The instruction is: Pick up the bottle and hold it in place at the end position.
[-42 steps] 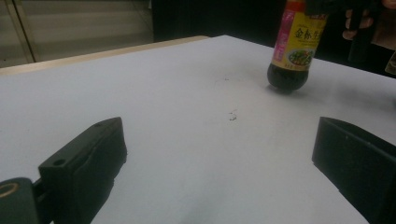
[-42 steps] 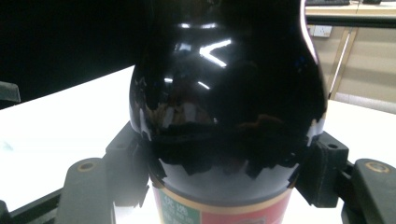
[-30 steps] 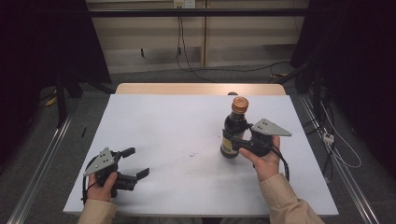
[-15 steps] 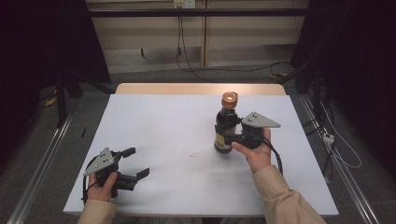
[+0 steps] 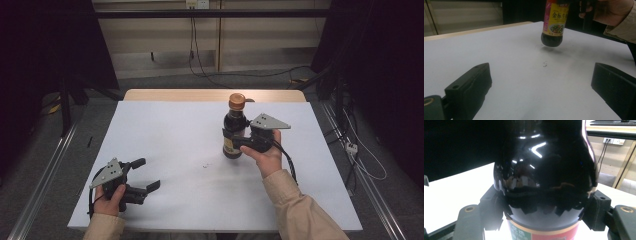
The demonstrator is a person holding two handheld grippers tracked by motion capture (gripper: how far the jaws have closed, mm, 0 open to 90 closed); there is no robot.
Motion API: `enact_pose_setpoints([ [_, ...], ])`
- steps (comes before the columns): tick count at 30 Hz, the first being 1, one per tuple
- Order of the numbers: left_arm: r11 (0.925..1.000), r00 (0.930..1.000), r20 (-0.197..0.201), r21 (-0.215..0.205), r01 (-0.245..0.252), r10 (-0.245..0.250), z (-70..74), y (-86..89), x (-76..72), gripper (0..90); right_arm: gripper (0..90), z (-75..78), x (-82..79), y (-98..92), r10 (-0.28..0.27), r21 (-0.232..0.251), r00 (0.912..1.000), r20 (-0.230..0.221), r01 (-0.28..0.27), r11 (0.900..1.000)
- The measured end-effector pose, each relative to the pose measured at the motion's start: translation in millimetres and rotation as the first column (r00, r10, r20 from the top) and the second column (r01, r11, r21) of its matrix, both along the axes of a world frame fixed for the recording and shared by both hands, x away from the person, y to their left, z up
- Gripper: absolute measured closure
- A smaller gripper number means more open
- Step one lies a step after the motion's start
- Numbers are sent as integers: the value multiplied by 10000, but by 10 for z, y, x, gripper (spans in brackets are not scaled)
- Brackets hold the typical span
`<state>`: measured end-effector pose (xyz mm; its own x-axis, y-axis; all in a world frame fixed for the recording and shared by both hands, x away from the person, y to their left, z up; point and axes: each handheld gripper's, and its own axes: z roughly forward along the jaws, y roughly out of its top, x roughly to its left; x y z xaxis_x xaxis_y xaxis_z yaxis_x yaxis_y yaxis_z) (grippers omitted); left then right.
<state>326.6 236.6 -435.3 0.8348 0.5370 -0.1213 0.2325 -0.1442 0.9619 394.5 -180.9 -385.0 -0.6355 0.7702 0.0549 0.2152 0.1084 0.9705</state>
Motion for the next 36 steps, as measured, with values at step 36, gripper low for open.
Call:
enact_pose_setpoints([
  [36,10000,9999,-131,-23,95,-95,-15,-3,10,28,289,-121,386,256,275,-94,9996,75,-275,9996],
])
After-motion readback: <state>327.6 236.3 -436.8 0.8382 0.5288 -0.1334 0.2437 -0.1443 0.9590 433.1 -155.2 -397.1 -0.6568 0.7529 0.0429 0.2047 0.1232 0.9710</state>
